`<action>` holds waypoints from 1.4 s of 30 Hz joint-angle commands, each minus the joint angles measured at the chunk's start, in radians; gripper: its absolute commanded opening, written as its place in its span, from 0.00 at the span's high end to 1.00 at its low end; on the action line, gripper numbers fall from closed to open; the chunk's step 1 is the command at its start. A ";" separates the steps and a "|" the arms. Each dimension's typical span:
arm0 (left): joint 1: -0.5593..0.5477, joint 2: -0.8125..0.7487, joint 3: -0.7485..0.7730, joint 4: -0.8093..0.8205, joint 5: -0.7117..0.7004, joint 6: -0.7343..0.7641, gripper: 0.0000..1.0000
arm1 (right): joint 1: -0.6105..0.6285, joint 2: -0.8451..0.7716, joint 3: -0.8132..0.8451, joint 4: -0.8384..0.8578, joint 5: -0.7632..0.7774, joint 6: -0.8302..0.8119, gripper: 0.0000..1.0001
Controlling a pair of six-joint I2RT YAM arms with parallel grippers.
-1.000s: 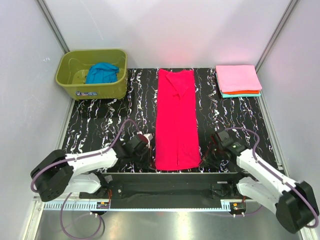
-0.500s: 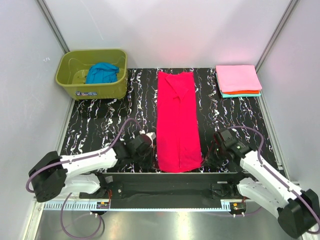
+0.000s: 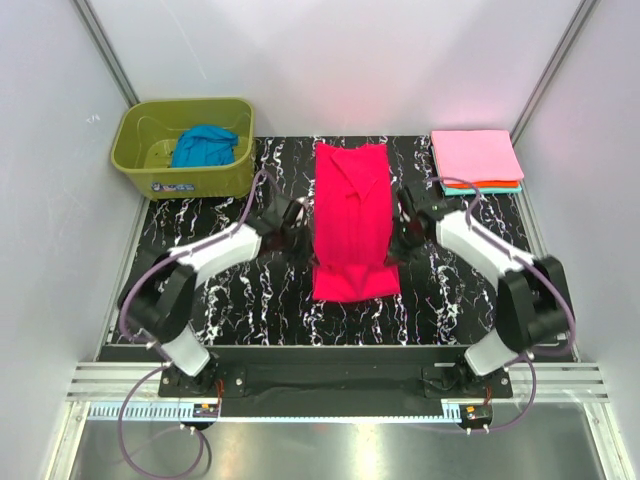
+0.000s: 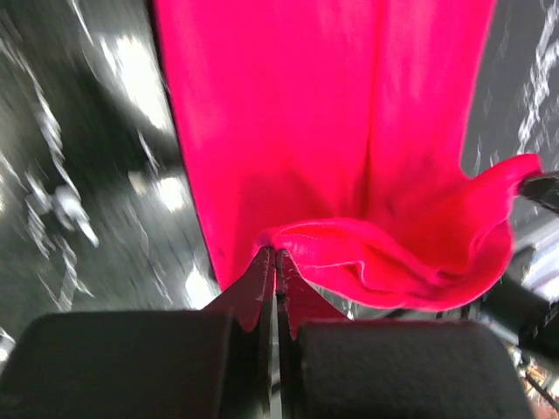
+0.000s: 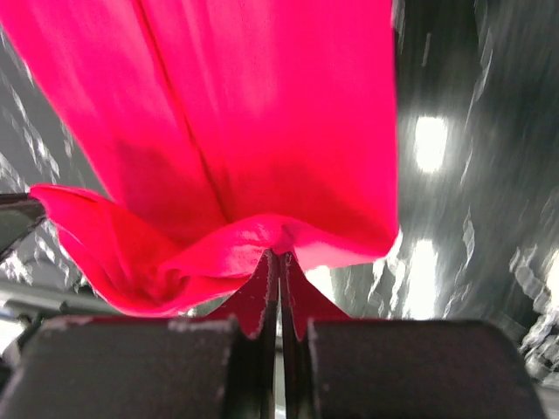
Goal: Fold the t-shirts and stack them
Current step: Fold the tshirt
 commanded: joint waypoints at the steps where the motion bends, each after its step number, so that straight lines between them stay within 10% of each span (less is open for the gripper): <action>1: 0.056 0.088 0.153 -0.041 0.043 0.095 1.00 | -0.058 0.124 0.136 0.035 -0.020 -0.159 1.00; 15: 0.189 0.438 0.598 -0.135 0.089 0.184 1.00 | -0.176 0.447 0.525 -0.023 -0.106 -0.263 1.00; 42: 0.261 0.725 0.982 -0.162 0.086 0.189 1.00 | -0.270 0.711 0.855 -0.043 -0.152 -0.294 1.00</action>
